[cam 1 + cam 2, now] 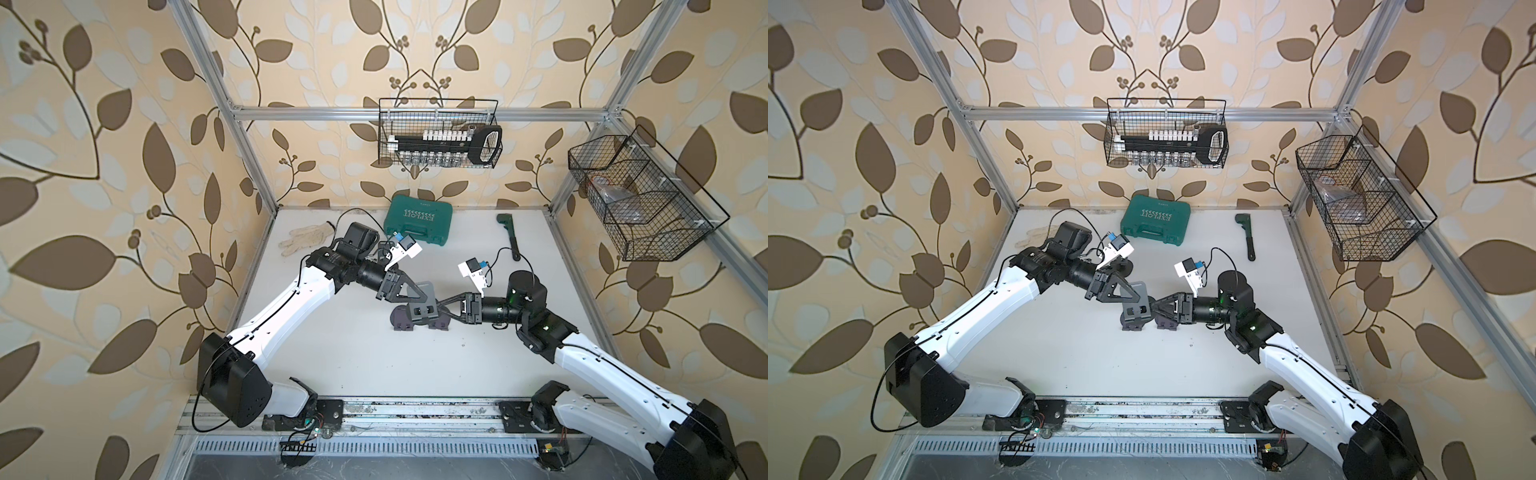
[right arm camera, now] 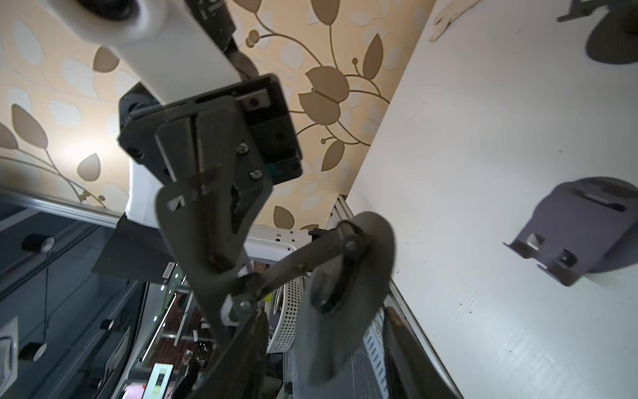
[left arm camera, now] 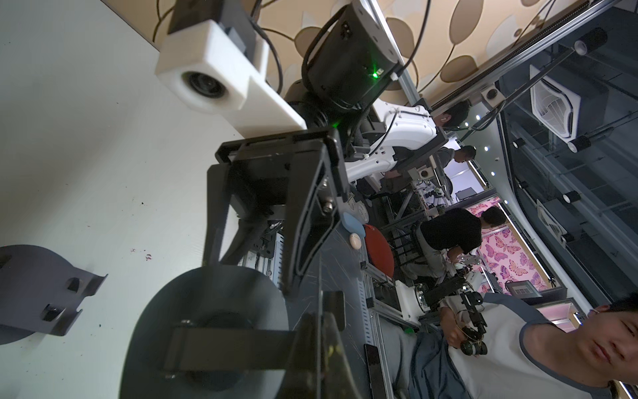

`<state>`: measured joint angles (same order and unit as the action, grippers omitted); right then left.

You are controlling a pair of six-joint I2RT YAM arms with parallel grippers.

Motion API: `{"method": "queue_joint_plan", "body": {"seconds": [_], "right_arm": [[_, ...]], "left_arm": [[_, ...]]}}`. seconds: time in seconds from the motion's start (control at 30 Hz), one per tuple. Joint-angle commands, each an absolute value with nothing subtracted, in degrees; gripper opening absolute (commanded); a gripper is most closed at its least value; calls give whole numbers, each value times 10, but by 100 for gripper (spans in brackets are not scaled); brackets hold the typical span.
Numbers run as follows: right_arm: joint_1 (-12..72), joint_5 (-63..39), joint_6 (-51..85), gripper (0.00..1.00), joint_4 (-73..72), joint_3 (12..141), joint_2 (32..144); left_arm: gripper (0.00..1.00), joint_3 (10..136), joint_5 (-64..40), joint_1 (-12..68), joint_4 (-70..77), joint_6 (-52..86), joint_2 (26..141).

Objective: Open the phone stand
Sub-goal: Adjust the phone stand.

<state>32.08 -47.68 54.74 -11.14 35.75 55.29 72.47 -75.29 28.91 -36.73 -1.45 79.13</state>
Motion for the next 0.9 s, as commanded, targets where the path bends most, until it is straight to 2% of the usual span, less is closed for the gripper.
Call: {"method": "queue_joint_plan", "body": {"seconds": [0.0, 0.5, 0.67, 0.7, 0.83, 0.87], "right_arm": [[328, -496, 523, 49, -103, 371, 569], [331, -516, 462, 38, -77, 414, 660], [343, -535, 469, 30, -97, 434, 694], [348, -538, 469, 28, -100, 436, 699], [365, -540, 468, 2, -97, 439, 714], [367, -538, 468, 0, -96, 438, 714]], "left_arm": [[0, 744, -779, 294, -378, -39, 781], [0, 752, -794, 301, -400, -55, 784], [0, 758, -792, 305, -418, -71, 789], [0, 758, -790, 305, -418, -72, 789], [0, 767, -777, 305, -415, -72, 797], [0, 769, -773, 305, -412, -69, 799]]}}
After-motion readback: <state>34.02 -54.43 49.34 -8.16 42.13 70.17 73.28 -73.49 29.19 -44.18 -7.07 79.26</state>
